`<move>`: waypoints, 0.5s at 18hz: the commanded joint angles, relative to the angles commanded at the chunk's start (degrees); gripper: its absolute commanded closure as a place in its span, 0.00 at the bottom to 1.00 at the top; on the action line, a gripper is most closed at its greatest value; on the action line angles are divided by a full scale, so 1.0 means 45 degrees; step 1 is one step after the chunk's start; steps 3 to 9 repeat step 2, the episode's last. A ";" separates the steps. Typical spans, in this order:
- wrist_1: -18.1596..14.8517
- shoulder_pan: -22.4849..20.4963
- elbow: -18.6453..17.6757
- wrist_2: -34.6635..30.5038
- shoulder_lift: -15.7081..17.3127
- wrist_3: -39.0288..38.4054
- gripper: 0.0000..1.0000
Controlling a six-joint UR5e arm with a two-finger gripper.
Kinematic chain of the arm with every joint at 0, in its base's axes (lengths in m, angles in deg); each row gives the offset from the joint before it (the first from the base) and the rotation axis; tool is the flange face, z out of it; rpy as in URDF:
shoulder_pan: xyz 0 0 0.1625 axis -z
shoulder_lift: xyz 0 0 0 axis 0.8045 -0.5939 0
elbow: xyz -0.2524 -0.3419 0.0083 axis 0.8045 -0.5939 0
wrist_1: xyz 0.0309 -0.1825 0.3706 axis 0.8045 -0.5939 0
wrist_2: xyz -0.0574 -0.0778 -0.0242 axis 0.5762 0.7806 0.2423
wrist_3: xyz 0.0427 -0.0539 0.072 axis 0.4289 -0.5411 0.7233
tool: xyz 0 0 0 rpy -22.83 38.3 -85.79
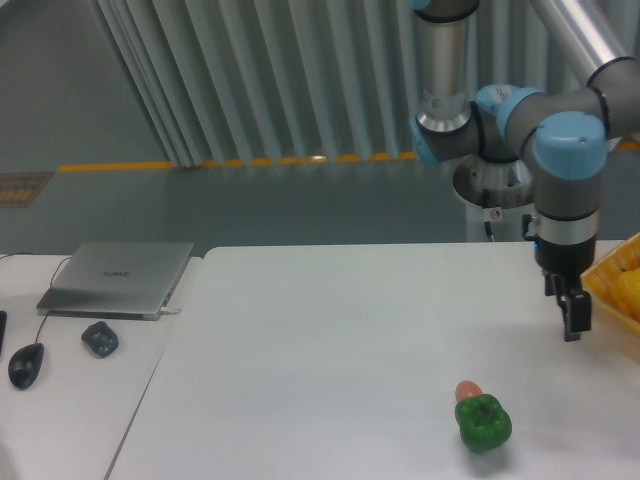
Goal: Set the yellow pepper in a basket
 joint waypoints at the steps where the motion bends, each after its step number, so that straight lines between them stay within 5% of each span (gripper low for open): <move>1: 0.0019 0.0000 0.0000 0.0000 0.0000 0.0000 0.00; 9: 0.0020 0.0000 0.0000 -0.0019 0.0000 0.0020 0.00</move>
